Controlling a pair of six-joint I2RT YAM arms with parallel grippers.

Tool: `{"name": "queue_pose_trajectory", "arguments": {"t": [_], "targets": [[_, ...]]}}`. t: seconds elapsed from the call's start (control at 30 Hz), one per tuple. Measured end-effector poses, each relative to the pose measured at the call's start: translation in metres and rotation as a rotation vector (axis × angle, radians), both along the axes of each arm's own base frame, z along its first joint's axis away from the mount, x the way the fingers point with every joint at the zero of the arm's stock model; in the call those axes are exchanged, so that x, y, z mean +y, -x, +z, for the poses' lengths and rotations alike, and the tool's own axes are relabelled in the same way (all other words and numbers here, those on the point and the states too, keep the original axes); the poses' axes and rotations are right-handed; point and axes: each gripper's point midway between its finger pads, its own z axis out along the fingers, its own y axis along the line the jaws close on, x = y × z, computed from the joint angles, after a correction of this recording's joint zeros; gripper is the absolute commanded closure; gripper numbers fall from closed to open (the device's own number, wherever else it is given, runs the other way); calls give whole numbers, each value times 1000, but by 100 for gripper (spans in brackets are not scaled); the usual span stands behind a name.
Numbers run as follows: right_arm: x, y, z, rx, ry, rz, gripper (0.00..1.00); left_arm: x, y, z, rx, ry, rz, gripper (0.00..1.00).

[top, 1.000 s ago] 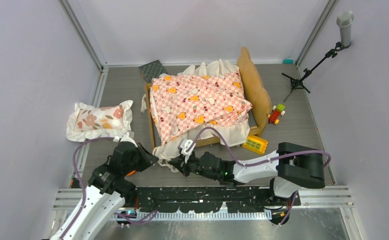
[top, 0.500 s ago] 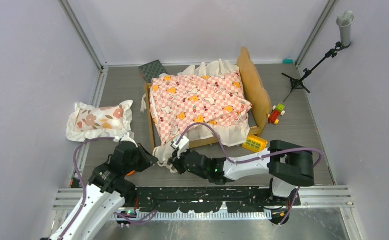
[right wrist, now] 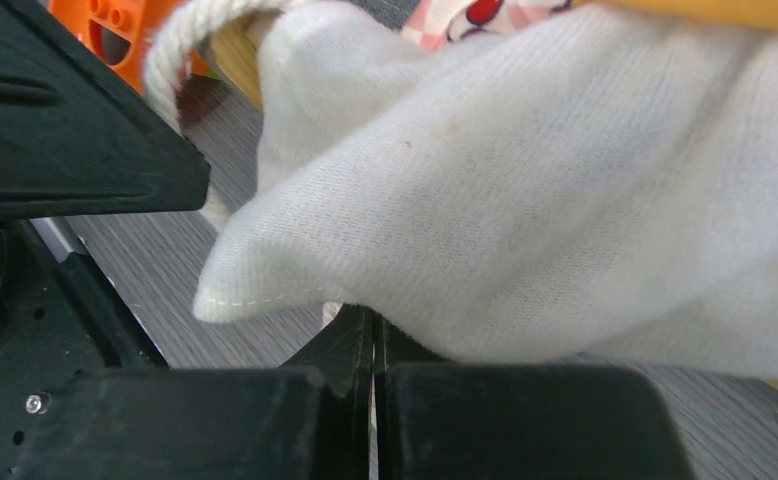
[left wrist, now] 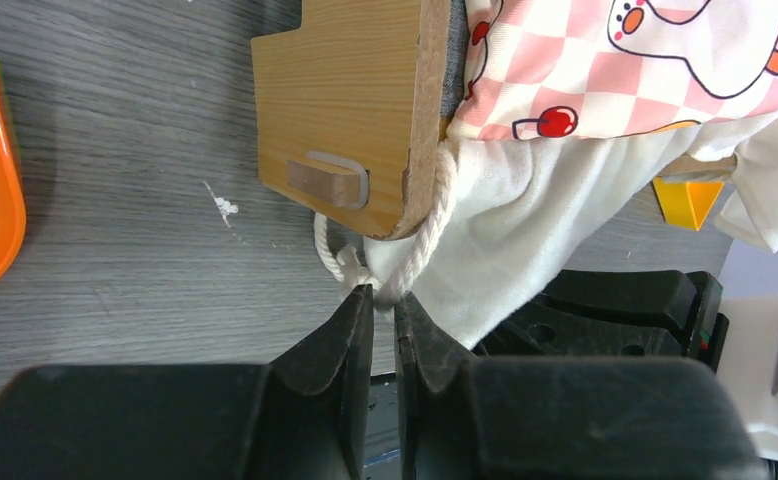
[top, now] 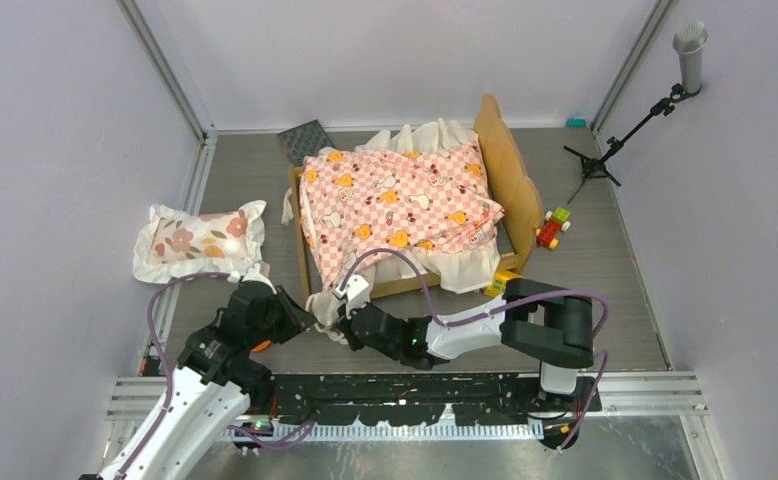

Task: Set up the pet bed
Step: Tie the ropes to the bed frame.

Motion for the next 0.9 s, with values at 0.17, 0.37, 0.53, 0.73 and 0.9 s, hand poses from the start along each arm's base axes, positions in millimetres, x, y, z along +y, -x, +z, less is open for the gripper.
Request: {"name": "queue_pose_trajectory", "arguments": {"t": [0.17, 0.37, 0.53, 0.73, 0.9], "targets": [[-6, -1, -7, 10, 40, -17, 99, 0, 0, 0, -1, -1, -2, 84], [1, -3, -9, 23, 92, -20, 99, 0, 0, -1, 6, -5, -2, 84], [3, -2, -15, 36, 133, -15, 99, 0, 0, -2, 11, -9, -4, 86], [10, 0, -14, 52, 168, -2, 99, 0, 0, -2, 9, -9, -5, 87], [16, -2, -6, 47, 157, 0, 99, -1, 1, -2, 11, -6, -10, 88]]}}
